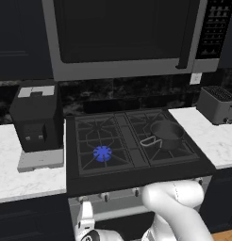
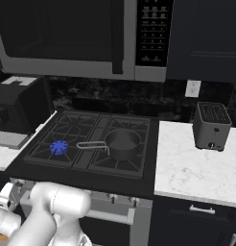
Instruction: Turn off the front left burner of the stove.
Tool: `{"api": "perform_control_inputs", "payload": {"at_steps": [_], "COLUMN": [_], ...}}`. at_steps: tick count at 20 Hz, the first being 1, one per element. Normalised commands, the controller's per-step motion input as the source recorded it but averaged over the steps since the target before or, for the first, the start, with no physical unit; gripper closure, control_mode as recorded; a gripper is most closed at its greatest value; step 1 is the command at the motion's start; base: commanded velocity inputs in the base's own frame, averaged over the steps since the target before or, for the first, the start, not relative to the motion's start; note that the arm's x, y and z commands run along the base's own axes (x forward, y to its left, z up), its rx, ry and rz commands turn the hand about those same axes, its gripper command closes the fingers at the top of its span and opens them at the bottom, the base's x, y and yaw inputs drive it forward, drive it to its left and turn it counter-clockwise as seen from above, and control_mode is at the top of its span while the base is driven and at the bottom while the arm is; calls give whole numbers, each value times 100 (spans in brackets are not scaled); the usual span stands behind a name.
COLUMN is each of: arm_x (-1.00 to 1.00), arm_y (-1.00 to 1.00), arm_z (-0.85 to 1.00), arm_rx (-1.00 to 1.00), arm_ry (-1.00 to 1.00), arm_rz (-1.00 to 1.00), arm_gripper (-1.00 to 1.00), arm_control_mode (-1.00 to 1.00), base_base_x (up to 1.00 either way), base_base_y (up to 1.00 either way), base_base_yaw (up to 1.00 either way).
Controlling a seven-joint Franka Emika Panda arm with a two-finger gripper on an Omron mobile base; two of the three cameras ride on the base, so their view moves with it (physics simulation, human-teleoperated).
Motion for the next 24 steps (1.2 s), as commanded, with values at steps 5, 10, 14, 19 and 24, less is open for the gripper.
{"api": "perform_control_inputs", "payload": {"at_steps": [5, 10, 14, 19, 24], "arm_x": [3, 0, 0, 0, 0], "arm_y": [0, 0, 0, -4, -15], "arm_z": [0, 0, 0, 5, 16], "arm_rx": [0, 0, 0, 20, 43], "arm_ry": [0, 0, 0, 0, 5], "arm_rz": [0, 0, 0, -2, -9], "arm_gripper": [100, 100, 100, 100, 100], "arm_control_mode": [-100, -100, -100, -100, -100], "base_base_x": [0, 0, 0, 0, 0], "base_base_y": [0, 0, 0, 0, 0], "base_base_yaw": [0, 0, 0, 0, 0]}}
